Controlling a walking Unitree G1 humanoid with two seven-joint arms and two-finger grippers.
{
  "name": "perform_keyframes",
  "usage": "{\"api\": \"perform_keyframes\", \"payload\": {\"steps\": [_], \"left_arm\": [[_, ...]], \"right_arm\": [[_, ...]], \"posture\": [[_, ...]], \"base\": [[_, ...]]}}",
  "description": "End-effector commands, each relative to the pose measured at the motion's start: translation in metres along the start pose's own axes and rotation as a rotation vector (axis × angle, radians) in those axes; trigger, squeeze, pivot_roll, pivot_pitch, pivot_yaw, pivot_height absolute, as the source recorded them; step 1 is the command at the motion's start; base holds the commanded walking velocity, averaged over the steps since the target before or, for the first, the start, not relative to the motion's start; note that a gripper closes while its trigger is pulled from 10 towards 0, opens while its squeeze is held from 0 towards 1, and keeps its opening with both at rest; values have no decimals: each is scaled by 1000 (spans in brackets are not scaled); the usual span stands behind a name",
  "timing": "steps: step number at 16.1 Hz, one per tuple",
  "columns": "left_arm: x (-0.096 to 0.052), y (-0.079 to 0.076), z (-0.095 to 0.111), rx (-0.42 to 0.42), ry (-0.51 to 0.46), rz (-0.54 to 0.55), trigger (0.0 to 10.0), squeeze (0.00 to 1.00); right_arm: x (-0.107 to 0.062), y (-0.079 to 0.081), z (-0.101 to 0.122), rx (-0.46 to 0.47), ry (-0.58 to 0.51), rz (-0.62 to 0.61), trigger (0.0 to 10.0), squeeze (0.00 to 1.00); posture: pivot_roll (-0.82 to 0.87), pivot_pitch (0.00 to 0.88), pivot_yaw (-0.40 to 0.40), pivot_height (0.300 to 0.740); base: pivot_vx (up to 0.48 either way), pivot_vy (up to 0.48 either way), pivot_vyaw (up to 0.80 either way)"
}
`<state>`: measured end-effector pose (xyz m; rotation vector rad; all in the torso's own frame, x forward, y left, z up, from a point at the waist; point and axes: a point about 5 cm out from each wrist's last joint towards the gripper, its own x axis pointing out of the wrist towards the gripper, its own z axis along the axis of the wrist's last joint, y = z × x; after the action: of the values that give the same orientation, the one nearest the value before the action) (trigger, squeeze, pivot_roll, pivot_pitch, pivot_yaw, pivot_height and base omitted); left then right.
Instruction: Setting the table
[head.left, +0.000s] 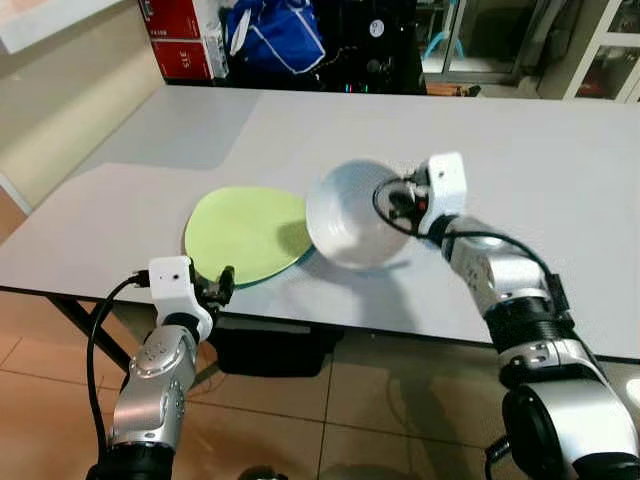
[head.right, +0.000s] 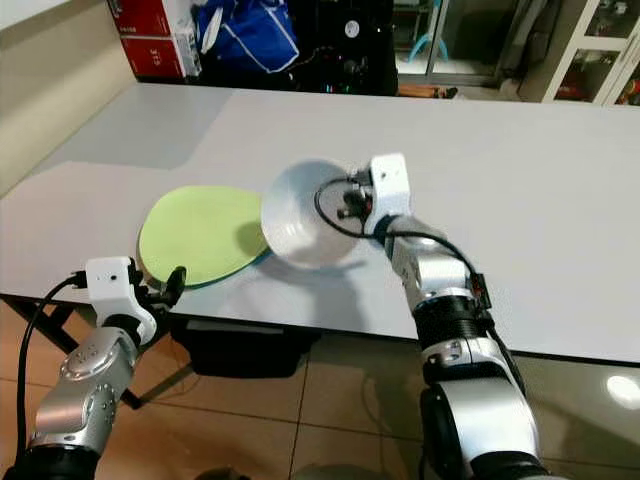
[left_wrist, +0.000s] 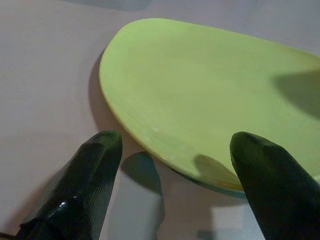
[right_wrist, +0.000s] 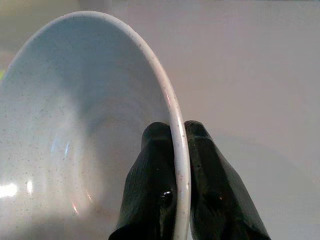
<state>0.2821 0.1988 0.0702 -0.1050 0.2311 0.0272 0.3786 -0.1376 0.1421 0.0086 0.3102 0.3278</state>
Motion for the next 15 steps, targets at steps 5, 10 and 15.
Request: {"api": "perform_keyframes", "payload": {"steps": [5,10,15], "left_arm": [[-2,5,-1,21,13,15,10000,0],[-3,5,-2,24,18,14,10000,0],[-4,6,-2,28,21,14,10000,0]], "right_arm": [[8,2,3,3,-11,-46,10000,0],[10,0,-9,-1,25,-64,10000,0],[12,1,-13,-2,35,-68,10000,0]], "posture": [[152,0,51,740],[149,0,54,740],[151,0,57,740]], "base": [[0,0,0],[0,0,0],[0,0,0]]}}
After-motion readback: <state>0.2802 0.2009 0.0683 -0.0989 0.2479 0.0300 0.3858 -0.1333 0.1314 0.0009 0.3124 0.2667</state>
